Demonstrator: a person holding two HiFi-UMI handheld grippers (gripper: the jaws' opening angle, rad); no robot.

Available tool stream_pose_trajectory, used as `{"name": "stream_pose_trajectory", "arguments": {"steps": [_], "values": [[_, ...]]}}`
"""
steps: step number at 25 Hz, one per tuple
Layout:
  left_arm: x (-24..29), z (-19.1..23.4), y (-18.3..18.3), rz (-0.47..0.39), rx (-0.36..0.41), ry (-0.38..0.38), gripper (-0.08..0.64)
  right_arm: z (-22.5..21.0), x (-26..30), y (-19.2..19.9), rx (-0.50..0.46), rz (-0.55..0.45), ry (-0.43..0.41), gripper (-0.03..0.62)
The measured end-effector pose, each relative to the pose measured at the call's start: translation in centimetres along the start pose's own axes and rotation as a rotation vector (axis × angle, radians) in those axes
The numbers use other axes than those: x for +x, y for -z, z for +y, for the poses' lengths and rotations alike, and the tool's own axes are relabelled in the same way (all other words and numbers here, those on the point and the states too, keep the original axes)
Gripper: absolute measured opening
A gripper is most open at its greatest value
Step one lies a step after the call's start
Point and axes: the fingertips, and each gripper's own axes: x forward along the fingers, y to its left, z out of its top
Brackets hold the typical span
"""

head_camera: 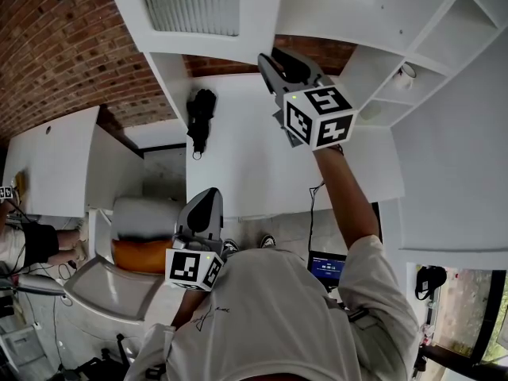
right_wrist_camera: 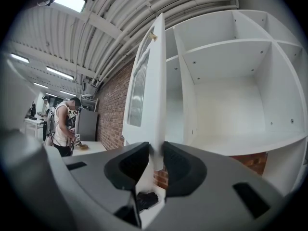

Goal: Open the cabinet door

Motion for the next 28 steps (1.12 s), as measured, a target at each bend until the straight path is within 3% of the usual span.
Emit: {"name": "stream_pose_trajectory", "arguments": {"steps": [28], "values": [[-0.3, -0.4, 0.3, 0.005, -0.005, 0.02, 0.015, 3.6, -2.5, -0.1, -0.041, 0.002, -0.049, 0.083]]}}
